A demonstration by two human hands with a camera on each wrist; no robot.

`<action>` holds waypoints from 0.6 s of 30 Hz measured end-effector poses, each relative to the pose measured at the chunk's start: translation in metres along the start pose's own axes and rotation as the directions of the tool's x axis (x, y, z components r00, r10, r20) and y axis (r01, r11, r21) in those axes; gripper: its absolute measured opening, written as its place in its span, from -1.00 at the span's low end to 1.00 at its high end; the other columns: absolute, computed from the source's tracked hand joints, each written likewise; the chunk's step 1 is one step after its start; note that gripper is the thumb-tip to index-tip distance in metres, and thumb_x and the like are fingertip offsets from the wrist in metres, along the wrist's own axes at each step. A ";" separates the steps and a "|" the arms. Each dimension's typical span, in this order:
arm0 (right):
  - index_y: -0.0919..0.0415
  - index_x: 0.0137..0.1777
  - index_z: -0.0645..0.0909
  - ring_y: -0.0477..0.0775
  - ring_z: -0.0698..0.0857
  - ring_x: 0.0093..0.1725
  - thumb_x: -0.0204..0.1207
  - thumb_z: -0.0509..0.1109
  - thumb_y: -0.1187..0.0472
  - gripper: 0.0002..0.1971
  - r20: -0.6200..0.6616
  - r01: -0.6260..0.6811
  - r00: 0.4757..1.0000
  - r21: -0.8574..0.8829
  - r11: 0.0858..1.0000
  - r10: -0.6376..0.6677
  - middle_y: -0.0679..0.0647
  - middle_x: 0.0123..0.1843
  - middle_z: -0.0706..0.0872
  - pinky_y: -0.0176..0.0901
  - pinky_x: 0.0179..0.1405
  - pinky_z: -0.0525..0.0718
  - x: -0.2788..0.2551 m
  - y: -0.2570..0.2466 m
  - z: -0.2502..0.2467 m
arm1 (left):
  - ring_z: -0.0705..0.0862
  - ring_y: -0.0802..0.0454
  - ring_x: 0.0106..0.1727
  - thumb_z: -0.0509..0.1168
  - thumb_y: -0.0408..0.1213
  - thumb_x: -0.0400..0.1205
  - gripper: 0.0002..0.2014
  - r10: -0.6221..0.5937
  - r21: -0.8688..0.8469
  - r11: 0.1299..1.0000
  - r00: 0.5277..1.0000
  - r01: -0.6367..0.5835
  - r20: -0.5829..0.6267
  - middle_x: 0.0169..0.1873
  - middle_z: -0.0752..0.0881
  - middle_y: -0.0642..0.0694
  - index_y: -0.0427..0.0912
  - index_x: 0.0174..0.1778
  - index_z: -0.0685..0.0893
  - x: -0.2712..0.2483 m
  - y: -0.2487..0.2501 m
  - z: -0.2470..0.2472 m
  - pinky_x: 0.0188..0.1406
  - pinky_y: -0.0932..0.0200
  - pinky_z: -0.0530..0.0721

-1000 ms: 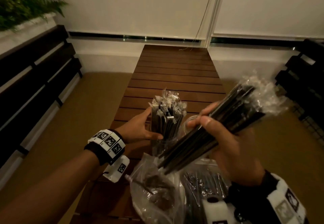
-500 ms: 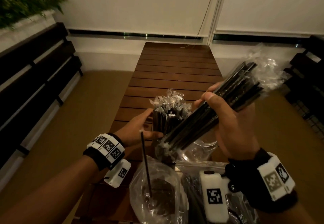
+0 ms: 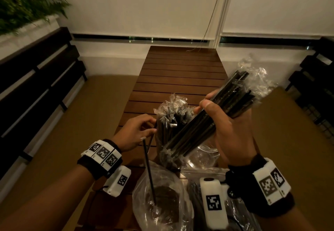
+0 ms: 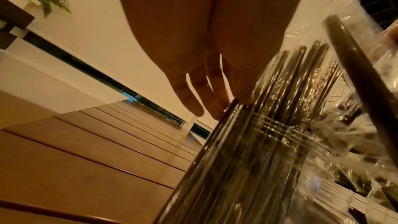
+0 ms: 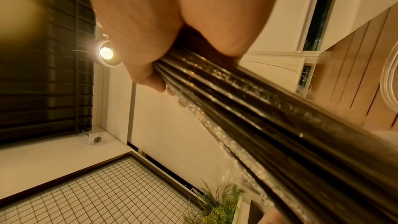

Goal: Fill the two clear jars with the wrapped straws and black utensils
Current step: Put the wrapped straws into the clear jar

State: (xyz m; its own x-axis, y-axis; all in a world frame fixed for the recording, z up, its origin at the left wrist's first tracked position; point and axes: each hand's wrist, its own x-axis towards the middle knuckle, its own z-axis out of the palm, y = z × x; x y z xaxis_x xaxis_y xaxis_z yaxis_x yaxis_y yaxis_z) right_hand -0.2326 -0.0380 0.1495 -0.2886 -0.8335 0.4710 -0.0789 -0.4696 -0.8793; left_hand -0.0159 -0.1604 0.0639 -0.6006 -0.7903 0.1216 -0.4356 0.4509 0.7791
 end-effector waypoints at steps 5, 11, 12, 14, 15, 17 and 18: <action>-0.06 -0.14 0.70 0.20 0.83 -0.11 0.52 0.45 0.19 -0.90 0.005 -0.003 1.000 0.007 1.000 0.003 0.01 -0.21 0.80 0.26 0.06 0.79 -0.001 0.000 -0.001 | 0.72 0.31 -0.05 0.38 -0.41 0.63 -0.70 0.014 -0.011 1.000 0.982 -0.016 -0.189 -0.10 0.75 0.14 0.19 -0.11 0.69 0.002 0.011 -0.004 0.01 0.24 0.65; -0.05 -0.13 0.70 0.17 0.85 -0.12 0.56 0.43 0.29 -0.82 -0.006 -0.017 1.000 0.016 1.000 0.017 0.02 -0.20 0.82 0.17 0.02 0.82 -0.004 -0.002 -0.003 | 0.76 0.30 -0.03 0.28 -0.48 0.67 -0.76 0.006 -0.156 0.984 0.888 -0.087 -0.460 -0.03 0.77 0.01 -0.01 0.03 0.69 0.002 0.034 -0.028 0.00 0.38 0.75; -0.03 -0.13 0.69 0.17 0.85 -0.12 0.58 0.43 0.32 -0.81 -0.006 -0.017 1.000 0.018 1.000 0.017 0.02 -0.20 0.81 0.16 0.02 0.82 -0.005 -0.002 -0.003 | 0.75 0.34 -0.06 0.26 -0.50 0.68 -0.72 0.013 -0.174 0.978 0.876 -0.110 -0.482 -0.05 0.76 0.03 0.03 0.00 0.67 0.001 0.039 -0.030 -0.02 0.45 0.73; 0.02 -0.12 0.68 0.18 0.84 -0.13 0.60 0.42 0.39 -0.79 -0.002 -0.020 1.000 0.021 1.000 0.020 0.02 -0.21 0.81 0.10 0.01 0.83 -0.006 -0.003 -0.003 | 0.75 0.35 -0.09 0.25 -0.53 0.68 -0.67 0.029 -0.209 0.966 0.864 -0.154 -0.503 -0.09 0.75 0.05 0.08 -0.04 0.66 0.000 0.047 -0.033 -0.03 0.46 0.72; 0.04 -0.12 0.68 0.17 0.84 -0.13 0.60 0.42 0.40 -0.79 0.002 -0.019 1.000 0.024 1.000 0.019 0.02 -0.22 0.80 0.06 -0.01 0.83 -0.006 -0.003 -0.002 | 0.76 0.34 -0.09 0.25 -0.53 0.68 -0.66 0.036 -0.212 0.963 0.861 -0.166 -0.507 -0.10 0.75 0.06 0.09 -0.04 0.66 -0.001 0.048 -0.032 -0.03 0.45 0.72; 0.05 -0.12 0.68 0.17 0.84 -0.13 0.60 0.42 0.40 -0.79 0.010 -0.016 1.000 0.030 0.999 0.016 0.03 -0.22 0.80 0.02 -0.03 0.82 -0.006 -0.004 -0.001 | 0.76 0.31 -0.07 0.25 -0.54 0.68 -0.65 0.048 -0.200 0.963 0.850 -0.178 -0.525 -0.10 0.75 0.06 0.10 -0.03 0.66 -0.004 0.050 -0.032 -0.03 0.43 0.73; 0.05 -0.12 0.68 0.16 0.84 -0.13 0.60 0.41 0.40 -0.79 0.012 -0.016 1.000 0.031 0.999 0.016 0.03 -0.22 0.79 0.01 -0.03 0.82 -0.006 -0.004 -0.001 | 0.77 0.28 -0.06 0.25 -0.53 0.68 -0.65 0.050 -0.196 0.963 0.837 -0.186 -0.545 -0.10 0.75 0.07 0.11 -0.03 0.65 -0.004 0.050 -0.033 -0.03 0.41 0.74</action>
State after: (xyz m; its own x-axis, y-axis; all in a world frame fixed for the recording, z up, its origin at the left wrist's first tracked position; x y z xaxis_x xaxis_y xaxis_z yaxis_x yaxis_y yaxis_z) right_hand -0.2315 -0.0310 0.1498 -0.2784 -0.8444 0.4576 -0.0443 -0.4647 -0.8844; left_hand -0.0129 -0.1483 0.1223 -0.1595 -0.8649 0.4760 -0.1762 0.4994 0.8483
